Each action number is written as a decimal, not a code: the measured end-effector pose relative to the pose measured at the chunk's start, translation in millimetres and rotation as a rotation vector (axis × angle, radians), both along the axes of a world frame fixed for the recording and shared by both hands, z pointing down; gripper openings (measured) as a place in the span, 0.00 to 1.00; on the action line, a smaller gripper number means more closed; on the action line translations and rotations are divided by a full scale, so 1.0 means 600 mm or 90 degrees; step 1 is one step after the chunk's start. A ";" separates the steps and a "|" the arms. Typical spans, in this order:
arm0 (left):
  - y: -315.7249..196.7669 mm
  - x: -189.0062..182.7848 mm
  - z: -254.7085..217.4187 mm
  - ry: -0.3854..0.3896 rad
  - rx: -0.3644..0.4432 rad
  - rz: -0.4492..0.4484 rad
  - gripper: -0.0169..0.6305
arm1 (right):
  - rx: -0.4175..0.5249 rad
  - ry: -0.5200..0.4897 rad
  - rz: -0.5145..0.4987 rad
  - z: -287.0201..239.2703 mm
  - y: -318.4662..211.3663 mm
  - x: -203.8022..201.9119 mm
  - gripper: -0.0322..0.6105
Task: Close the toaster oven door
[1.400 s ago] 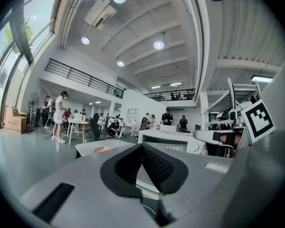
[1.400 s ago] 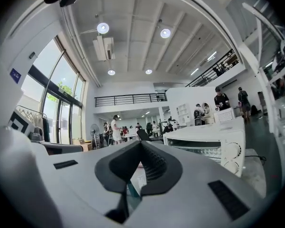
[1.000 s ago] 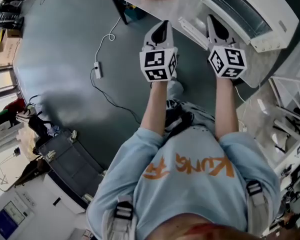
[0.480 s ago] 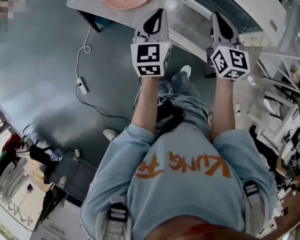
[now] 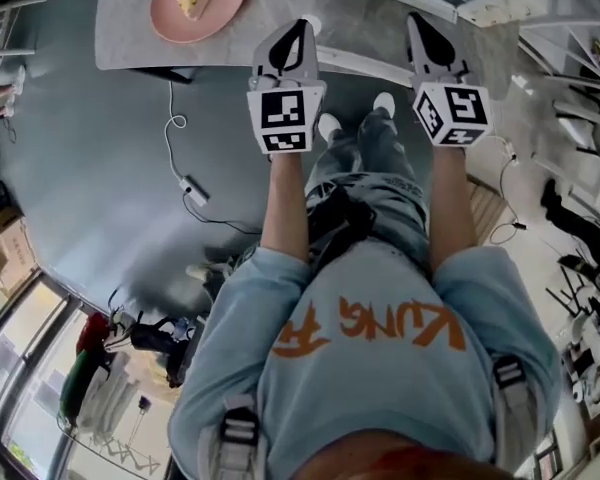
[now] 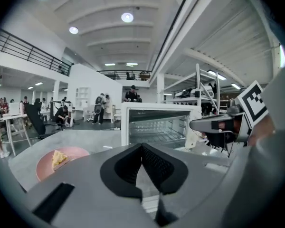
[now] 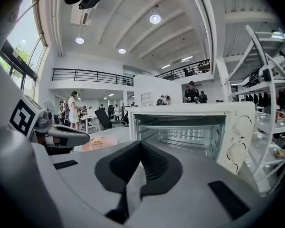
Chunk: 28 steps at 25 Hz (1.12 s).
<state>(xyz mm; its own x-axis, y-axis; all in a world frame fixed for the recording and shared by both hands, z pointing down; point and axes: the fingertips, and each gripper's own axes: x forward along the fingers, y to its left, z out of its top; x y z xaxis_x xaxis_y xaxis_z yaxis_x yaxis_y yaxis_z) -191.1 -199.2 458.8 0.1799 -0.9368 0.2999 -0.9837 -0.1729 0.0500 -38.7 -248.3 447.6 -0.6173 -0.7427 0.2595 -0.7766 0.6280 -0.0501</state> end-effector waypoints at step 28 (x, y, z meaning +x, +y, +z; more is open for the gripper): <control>0.076 0.123 0.303 -0.251 -0.259 0.290 0.03 | -0.152 0.354 -0.109 0.328 0.171 0.001 0.05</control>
